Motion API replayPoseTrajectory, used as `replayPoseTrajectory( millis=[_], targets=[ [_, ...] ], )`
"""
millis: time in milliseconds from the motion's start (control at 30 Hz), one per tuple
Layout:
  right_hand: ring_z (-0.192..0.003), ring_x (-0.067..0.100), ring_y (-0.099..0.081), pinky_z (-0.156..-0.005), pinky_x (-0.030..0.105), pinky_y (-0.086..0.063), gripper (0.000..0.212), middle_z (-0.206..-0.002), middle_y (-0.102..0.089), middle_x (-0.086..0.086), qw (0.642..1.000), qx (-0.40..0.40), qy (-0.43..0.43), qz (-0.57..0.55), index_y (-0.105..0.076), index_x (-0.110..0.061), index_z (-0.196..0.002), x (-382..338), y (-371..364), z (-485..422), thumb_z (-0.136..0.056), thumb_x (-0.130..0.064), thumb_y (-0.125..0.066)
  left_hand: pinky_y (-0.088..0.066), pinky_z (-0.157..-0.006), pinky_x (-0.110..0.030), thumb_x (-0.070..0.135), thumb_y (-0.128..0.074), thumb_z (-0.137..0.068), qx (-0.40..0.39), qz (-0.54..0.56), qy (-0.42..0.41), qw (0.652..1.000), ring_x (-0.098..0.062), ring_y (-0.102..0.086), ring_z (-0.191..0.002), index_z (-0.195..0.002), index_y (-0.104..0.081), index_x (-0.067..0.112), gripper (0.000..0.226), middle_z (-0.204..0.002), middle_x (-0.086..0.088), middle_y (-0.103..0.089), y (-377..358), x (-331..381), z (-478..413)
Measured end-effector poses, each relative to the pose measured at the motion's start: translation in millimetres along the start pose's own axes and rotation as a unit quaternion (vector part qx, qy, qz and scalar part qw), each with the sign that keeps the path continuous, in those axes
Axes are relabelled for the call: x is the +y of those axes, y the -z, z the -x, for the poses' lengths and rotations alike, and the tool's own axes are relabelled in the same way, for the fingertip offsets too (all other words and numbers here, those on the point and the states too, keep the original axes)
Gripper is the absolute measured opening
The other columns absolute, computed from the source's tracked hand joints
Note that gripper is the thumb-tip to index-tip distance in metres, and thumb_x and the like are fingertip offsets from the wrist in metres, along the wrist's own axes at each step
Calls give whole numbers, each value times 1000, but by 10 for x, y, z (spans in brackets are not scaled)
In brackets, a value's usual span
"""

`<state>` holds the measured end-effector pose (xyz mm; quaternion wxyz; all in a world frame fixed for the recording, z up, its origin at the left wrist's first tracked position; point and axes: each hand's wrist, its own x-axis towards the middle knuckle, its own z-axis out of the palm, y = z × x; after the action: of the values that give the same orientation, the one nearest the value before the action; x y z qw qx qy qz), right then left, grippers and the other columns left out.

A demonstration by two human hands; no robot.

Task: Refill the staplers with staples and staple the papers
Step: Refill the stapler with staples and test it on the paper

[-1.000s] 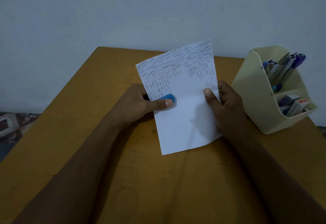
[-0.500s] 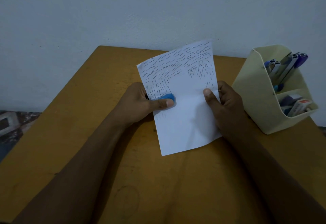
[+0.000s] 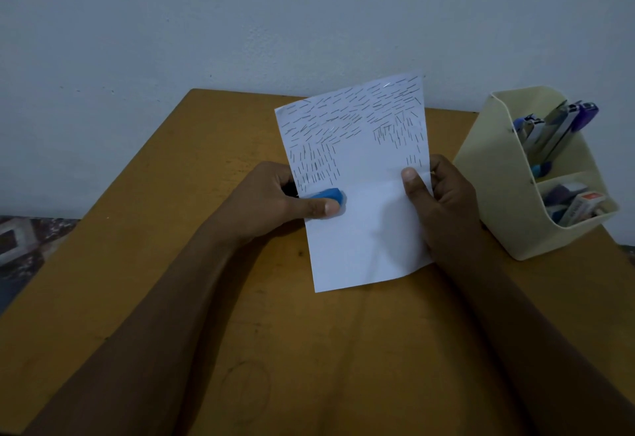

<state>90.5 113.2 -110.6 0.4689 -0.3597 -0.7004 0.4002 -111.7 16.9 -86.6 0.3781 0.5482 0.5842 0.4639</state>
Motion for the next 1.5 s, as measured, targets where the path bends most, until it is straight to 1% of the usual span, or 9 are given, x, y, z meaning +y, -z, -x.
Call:
replayPoseTrajectory(
  millis=[167, 333, 633, 867, 933, 1067, 1167, 1367, 1500],
  targets=[
    [-90, 2, -63, -72, 13, -51, 12, -103, -66, -4, 1000, -2, 3, -3, -58, -12, -104, -8, -3, -1, -95, -16, -52, -45, -54, -8, 20, -71, -80, 18, 27, -3, 999, 2, -67, -69, -92, -69, 25, 12, -87, 19, -73, -17, 24, 16],
    [-94, 12, -65, -77, 24, -54, 12, -106, -68, 2, 1000, -8, -5, -4, -59, -13, -103, 6, 7, -3, -95, -19, -53, -43, -52, -6, 17, -68, -84, 17, 25, -14, 999, 5, -65, -65, -93, -67, 24, 12, -82, 25, -71, -27, 22, 17],
    [-96, 8, -63, -78, 18, -52, 14, -108, -66, 1, 1000, -19, -4, -1, -59, -11, -106, -15, -21, 20, -94, -16, -52, -52, -66, -14, 21, -72, -79, 30, 23, -21, 999, -1, -68, -92, -95, -69, 25, 17, -97, 25, -71, -12, -67, -2],
    [-79, -10, -58, -66, 5, -44, 9, -94, -62, -10, 999, -5, -7, 33, -57, -13, -101, -24, -33, 7, -94, -17, -52, -53, -65, -12, 30, -75, -79, 46, -44, -8, 998, 4, -66, -87, -100, -69, 28, 22, -94, 21, -69, -19, -81, -49],
    [-74, -11, -56, -63, 4, -43, 9, -89, -61, -11, 999, 6, -16, 49, -57, -13, -98, -8, -35, -4, -94, -19, -52, -53, -64, -13, 37, -76, -75, 62, -79, 2, 995, 3, -66, -81, -94, -68, 31, 21, -90, 21, -68, -8, -107, -75],
    [-66, -6, -54, -55, 3, -38, 12, -78, -56, -13, 995, 37, -42, 88, -54, -11, -97, 45, -27, -31, -93, -22, -55, -37, -50, -12, 46, -76, -74, 143, -138, 6, 980, -5, -48, -55, -80, -67, 11, 36, -69, 3, -59, 13, -179, -136],
    [-74, 1, -55, -55, 3, -39, 13, -84, -56, -12, 991, 47, -61, 113, -52, -12, -100, 54, -27, -32, -91, -21, -56, -49, -62, -22, 36, -76, -77, 201, -112, 39, 972, -7, -57, -70, -95, -64, 28, 23, -88, 13, -63, 64, -193, -146],
    [-97, 11, -56, -72, 17, -44, 42, -117, -59, 1, 983, 27, -78, 165, -43, -14, -122, -2, -59, 5, -86, -22, -62, -51, -66, -22, 19, -75, -79, 229, -100, 32, 968, -10, -60, -79, -126, -59, 25, 50, -97, 18, -58, 74, -159, -125],
    [-98, 12, -55, -75, 23, -45, 50, -116, -57, 0, 968, 5, -65, 243, -42, -15, -121, -46, -100, 41, -82, -31, -68, -55, -63, -18, 22, -80, -75, 218, -119, 15, 968, -6, -64, -87, -116, -61, 25, 46, -99, 14, -62, 40, -153, -136]
  ],
)
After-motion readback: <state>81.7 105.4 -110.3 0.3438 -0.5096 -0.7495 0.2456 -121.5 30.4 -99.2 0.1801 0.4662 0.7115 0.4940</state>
